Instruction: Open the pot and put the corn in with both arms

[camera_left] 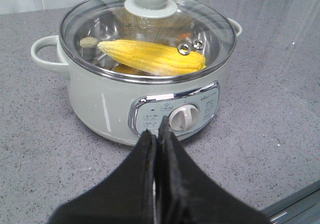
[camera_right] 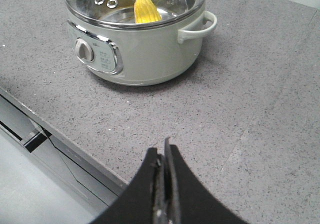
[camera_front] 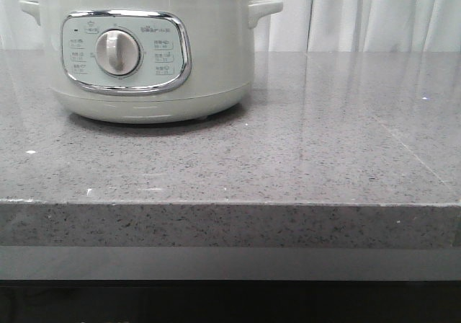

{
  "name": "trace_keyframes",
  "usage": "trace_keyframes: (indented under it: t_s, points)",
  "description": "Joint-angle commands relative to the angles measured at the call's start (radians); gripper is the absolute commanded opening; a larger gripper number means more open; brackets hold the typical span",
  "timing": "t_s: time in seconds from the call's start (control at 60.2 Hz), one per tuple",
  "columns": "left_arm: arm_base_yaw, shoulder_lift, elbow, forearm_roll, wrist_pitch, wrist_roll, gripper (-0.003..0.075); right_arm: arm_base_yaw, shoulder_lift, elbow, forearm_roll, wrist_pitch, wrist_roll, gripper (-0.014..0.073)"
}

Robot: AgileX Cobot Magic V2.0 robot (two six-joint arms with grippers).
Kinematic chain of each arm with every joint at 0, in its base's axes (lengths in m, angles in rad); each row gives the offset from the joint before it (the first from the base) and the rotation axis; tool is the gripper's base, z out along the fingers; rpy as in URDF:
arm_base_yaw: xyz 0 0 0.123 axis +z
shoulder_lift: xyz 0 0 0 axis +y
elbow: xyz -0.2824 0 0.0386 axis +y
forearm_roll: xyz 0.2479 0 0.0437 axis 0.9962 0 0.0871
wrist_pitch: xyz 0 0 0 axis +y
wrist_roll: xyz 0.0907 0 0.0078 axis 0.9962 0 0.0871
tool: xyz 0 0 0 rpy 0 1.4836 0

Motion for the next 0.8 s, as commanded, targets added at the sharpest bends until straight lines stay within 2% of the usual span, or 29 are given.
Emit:
trace_keyframes:
  t_s: [0.0, 0.232, 0.382, 0.548, 0.747, 0.78]
  points:
    - [0.020, -0.027, 0.006, 0.011, -0.117, -0.008, -0.0020, -0.004, 0.001, -0.025, 0.011, -0.073, -0.010, -0.0069]
    - [0.221, -0.263, 0.293, 0.020, -0.335, -0.008, -0.0020, -0.004, 0.001, -0.025, 0.011, -0.073, -0.010, -0.0069]
    - [0.334, -0.436, 0.481, 0.014, -0.403, -0.008, -0.0020, -0.004, 0.001, -0.025, 0.011, -0.073, -0.010, -0.0069]
    - [0.417, -0.600, 0.647, -0.022, -0.481, -0.008, -0.0020, -0.004, 0.001, -0.025, 0.011, -0.073, -0.010, -0.0069]
    - [0.457, -0.688, 0.780, -0.059, -0.610, -0.008, -0.0020, -0.004, 0.001, -0.025, 0.011, -0.073, -0.010, -0.0069]
    - [0.466, -0.695, 0.777, -0.059, -0.586, -0.008, -0.0020, -0.004, 0.001, -0.025, 0.011, -0.073, -0.010, -0.0069]
